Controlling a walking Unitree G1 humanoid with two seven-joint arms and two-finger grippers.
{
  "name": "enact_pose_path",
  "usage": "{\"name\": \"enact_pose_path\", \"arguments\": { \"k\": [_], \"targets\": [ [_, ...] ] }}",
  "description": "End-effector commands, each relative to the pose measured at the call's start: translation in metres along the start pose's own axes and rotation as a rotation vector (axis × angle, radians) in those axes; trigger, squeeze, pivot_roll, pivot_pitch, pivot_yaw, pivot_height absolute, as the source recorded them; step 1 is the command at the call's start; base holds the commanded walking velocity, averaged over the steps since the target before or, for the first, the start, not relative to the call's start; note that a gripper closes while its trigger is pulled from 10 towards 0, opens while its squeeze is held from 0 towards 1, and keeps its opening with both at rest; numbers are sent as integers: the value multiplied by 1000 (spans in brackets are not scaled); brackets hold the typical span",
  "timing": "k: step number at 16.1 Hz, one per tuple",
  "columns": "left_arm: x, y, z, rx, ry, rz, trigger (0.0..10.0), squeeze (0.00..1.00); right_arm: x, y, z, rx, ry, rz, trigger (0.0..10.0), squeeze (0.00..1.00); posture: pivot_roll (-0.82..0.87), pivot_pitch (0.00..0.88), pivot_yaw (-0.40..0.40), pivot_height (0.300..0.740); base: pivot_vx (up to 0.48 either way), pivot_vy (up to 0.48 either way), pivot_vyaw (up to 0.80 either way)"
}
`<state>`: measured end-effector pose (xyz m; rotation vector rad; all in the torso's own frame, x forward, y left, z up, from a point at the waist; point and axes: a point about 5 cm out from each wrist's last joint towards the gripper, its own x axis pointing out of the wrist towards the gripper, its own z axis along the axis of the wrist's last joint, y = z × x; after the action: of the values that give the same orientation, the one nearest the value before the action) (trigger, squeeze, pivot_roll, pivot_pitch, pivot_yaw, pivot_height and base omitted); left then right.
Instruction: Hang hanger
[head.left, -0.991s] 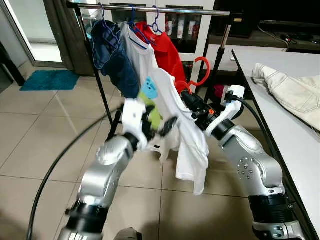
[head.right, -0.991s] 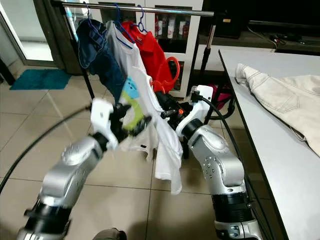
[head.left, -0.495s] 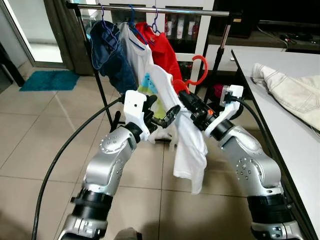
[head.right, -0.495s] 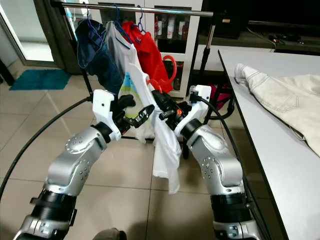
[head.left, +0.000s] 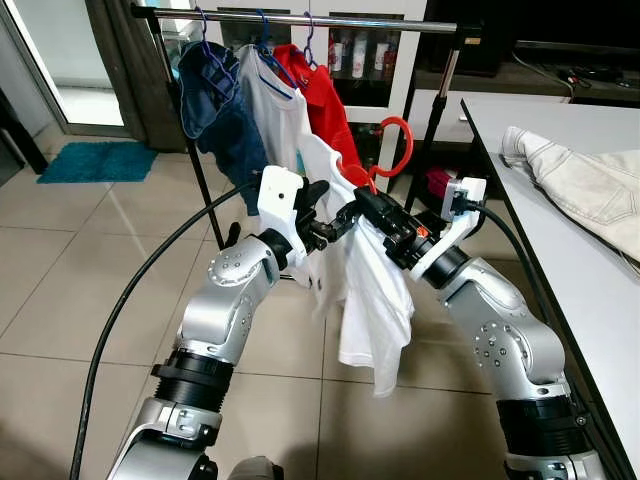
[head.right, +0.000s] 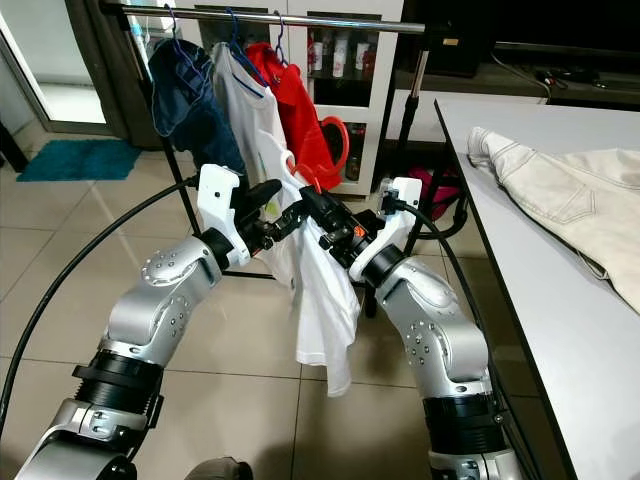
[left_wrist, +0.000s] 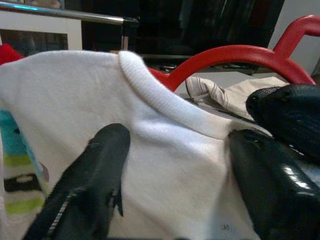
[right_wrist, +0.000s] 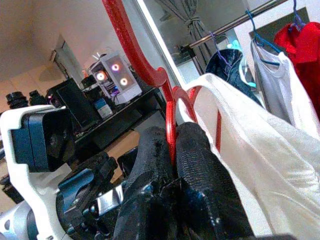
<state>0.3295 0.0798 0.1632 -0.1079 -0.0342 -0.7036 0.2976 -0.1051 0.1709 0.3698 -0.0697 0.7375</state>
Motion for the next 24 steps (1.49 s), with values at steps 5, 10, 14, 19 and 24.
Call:
{"name": "enact_pose_path", "arguments": {
  "k": [5, 10, 14, 19, 24],
  "targets": [
    [3, 1, 0, 24, -5, 3, 0, 0, 3, 8, 12, -11, -59, 51, 10000, 0, 44, 0, 23, 740, 0, 0, 0],
    [-6, -3, -8, 21, -17, 7, 0, 0, 3, 1, 14, 16, -73, 7, 10000, 0, 46, 0, 21, 740, 0, 0, 0],
    [-6, -4, -8, 42, -21, 15, 0, 0, 4, 0, 13, 19, -62, -6, 10000, 0, 50, 0, 19, 740, 0, 0, 0],
    [-6, -5, -8, 37, -25, 4, 0, 0, 3, -2, 11, 9, -39, -22, 10000, 0, 49, 0, 23, 740, 0, 0, 0],
    [-7, -15, -6, 11, -61, -80, 0, 0, 3, -7, 8, 2, -16, -69, 10000, 0, 50, 0, 23, 740, 0, 0, 0]
  ]
}}
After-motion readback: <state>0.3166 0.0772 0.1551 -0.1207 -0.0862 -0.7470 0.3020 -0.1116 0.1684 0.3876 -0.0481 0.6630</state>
